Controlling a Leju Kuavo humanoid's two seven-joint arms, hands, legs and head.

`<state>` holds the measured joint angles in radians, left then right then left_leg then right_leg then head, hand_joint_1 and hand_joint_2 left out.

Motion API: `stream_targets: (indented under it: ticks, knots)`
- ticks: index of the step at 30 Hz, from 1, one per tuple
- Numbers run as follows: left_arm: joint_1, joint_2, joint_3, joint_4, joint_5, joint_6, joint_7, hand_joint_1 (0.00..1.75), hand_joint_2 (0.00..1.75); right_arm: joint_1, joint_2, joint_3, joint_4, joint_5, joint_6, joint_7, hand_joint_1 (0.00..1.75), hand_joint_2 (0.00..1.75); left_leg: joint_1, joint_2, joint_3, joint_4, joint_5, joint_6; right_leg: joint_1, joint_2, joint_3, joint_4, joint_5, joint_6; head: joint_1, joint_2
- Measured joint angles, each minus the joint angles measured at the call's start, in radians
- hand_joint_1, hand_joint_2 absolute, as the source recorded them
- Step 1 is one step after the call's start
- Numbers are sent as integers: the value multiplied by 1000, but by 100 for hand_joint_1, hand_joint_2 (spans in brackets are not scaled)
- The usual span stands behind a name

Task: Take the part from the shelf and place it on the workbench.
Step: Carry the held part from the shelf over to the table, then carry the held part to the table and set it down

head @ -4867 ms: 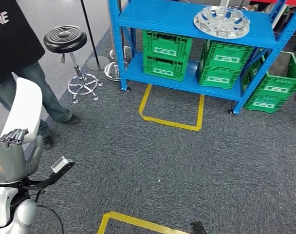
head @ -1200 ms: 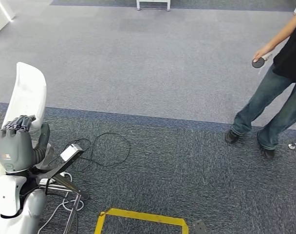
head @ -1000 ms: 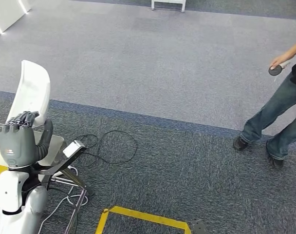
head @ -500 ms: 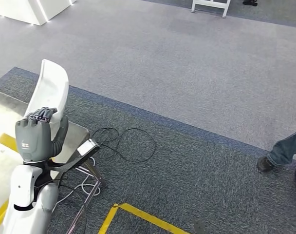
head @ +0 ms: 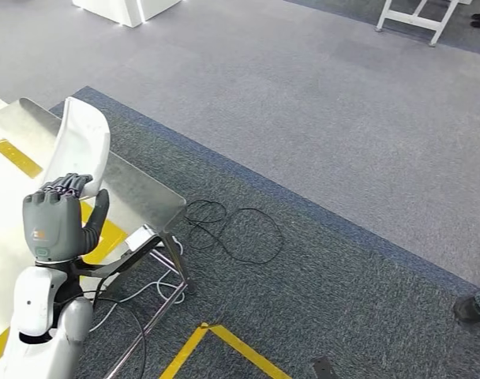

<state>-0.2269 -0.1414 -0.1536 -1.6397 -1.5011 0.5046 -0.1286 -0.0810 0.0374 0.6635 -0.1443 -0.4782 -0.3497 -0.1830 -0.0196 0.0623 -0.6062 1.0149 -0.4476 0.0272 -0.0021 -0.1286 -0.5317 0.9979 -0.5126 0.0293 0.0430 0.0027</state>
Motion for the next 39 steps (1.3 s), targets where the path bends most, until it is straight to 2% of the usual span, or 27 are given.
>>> stream_targets:
  ticks: [1, 3, 4, 5, 6, 7, 8, 9, 11, 13, 15, 16, 18, 20, 22, 23, 24, 25, 27, 28, 29, 31, 33, 35, 37, 38, 39]
  knots:
    - [1, 0, 0, -4, -3, -5, 1, 175, 175, -2, -1, 1, 0, 0, 0, -1, 0, 0, 3, -13, 2, -5, 2, 5, -1, 6, 0, 3, -6, 5, 1, 0]
    - [-2, -4, 0, -10, -9, -12, 4, 175, 175, -6, -3, 2, 0, 0, 0, -4, 0, 0, 11, -37, 7, -14, 7, 16, -5, 60, -22, 56, -40, 14, 4, 0]
    - [-3, -7, 0, -12, -11, -14, 4, 175, 175, -6, -5, 3, 0, 0, 0, -5, 0, 0, 13, -49, 7, -15, 8, 19, -8, 95, -53, 117, -70, 17, 6, 0]
    - [-4, -9, 0, -13, -13, -15, 5, 175, 175, -5, -5, 4, 0, 0, 1, -5, 0, 0, 14, -62, 7, -15, 8, 22, -9, 115, -91, 190, -100, 20, 9, 0]
    - [-3, -11, 0, -13, -15, -17, 5, 175, 175, -3, -6, 6, 1, 0, 1, -5, 0, 0, 15, -76, 8, -15, 8, 23, -10, 124, -127, 254, -120, 23, 11, 0]
    - [-2, -12, 0, -13, -16, -19, 5, 175, 175, -2, -6, 7, 1, 0, 1, -5, 0, 0, 15, -91, 8, -14, 7, 23, -11, 126, -153, 292, -122, 25, 11, 0]
    - [-1, -12, 0, -13, -18, -21, 6, 175, 175, -1, -7, 8, 1, -1, 1, -5, 0, 0, 16, -106, 10, -13, 7, 22, -12, 127, -159, 288, -103, 27, 11, 0]
    - [0, -12, 0, -15, -20, -25, 7, 175, 175, -1, -8, 8, 1, -1, 1, -5, 0, 0, 17, -121, 12, -12, 6, 20, -14, 131, -146, 246, -66, 28, 11, 0]
    - [0, -13, 0, -20, -25, -31, 7, 175, 175, -1, -10, 9, 1, -3, 2, -5, 0, 0, 19, -149, 12, -3, 0, 11, -22, 171, -89, 105, 6, 31, 11, 0]
    - [0, -15, 1, -27, -29, -35, 9, 175, 175, -2, -11, 12, 2, -5, 4, -6, 0, 0, 21, -173, 4, 6, -4, -2, -27, 207, -48, 23, 26, 27, 10, 0]
    - [3, -15, 1, -32, -33, -37, 11, 175, 175, -4, -11, 15, 2, -6, 4, -6, 0, 0, 24, -194, -3, 6, 0, -12, -26, 198, -39, 18, 20, 16, 9, 0]
    - [5, -15, 1, -34, -34, -37, 12, 175, 175, -5, -11, 16, 2, -7, 4, -5, 0, 0, 24, -191, -5, 8, -1, -17, -26, 187, -38, 16, 21, 10, 10, 0]
    - [5, -14, 1, -40, -34, -38, 13, 175, 175, -5, -12, 16, 2, -7, 4, -6, 0, 0, 21, -147, -25, 51, -28, -25, -26, 161, -32, 11, 21, -3, 4, 0]
    - [5, -14, 1, -42, -35, -39, 14, 175, 175, -2, -12, 17, 2, -7, 5, -6, 0, 0, 19, -91, -81, 169, -87, -32, -23, 133, -28, 9, 18, -13, -2, 0]
    - [8, -14, 1, -43, -37, -43, 16, 175, 175, -1, -12, 19, 2, -8, 6, -6, 0, 0, 22, -75, -135, 280, -123, -35, -20, 103, -25, 9, 13, -17, -3, 0]
    - [10, -13, 1, -43, -38, -46, 18, 175, 175, -1, -12, 20, 2, -8, 6, -6, 0, 0, 22, -72, -141, 291, -116, -35, -19, 88, -22, 9, 11, -18, -3, 0]
    - [10, -13, 1, -43, -40, -48, 20, 175, 175, -2, -12, 22, 2, -8, 6, -6, 0, 0, 22, -68, -126, 260, -90, -32, -17, 75, -19, 9, 8, -17, -3, 0]
    - [11, -13, 1, -45, -42, -49, 21, 175, 175, -3, -12, 24, 2, -8, 6, -6, 0, 0, 20, -56, -93, 196, -52, -26, -16, 62, -13, 9, 4, -16, -3, 0]
    - [9, -14, 1, -49, -46, -50, 22, 175, 175, -4, -12, 26, 2, -9, 6, -6, 0, 0, 7, -6, -26, 65, -6, -12, -11, 37, -4, 9, -4, -11, -3, 0]
    - [8, -14, 1, -51, -47, -51, 22, 175, 175, -5, -12, 26, 2, -9, 6, -6, 0, 0, 1, 13, -9, 27, 0, -6, -8, 25, -1, 9, -7, -7, -2, 0]
    - [8, -14, 1, -52, -48, -51, 22, 175, 175, -5, -12, 26, 2, -10, 6, -6, 0, 0, -4, 20, -4, 12, -5, -3, -6, 13, 1, 7, -10, -3, -2, 0]
    - [10, -14, 2, -54, -49, -52, 23, 175, 175, -6, -12, 27, 2, -10, 6, -6, 0, 0, -3, -4, -4, 3, -3, 4, -3, -5, 7, 2, -15, 7, 0, 0]
    - [10, -14, 4, -59, -49, -52, 23, 175, 175, -9, -12, 27, 1, -9, 6, -6, 0, 0, 5, -30, 2, -7, 2, 13, -7, 37, -1, 28, -38, 17, 2, 0]
    - [8, -16, 4, -62, -50, -52, 23, 175, 175, -10, -12, 27, 1, -9, 5, -7, 0, 0, 11, -54, 5, -11, 4, 18, -11, 103, -55, 139, -92, 24, 6, 0]
    - [11, -17, 4, -62, -50, -52, 23, 175, 175, -7, -12, 28, 1, -9, 5, -6, 0, 0, 12, -77, 5, -11, 3, 20, -11, 124, -124, 268, -139, 27, 9, 0]
    - [13, -17, 4, -62, -51, -53, 23, 175, 175, -5, -12, 28, 1, -10, 5, -5, 0, 0, 12, -89, 5, -10, 3, 20, -11, 125, -149, 305, -144, 28, 9, 0]
    - [14, -17, 4, -62, -51, -53, 23, 175, 175, -3, -12, 29, 1, -10, 5, -5, 0, 0, 12, -101, 5, -10, 3, 20, -11, 126, -158, 309, -131, 28, 9, 0]
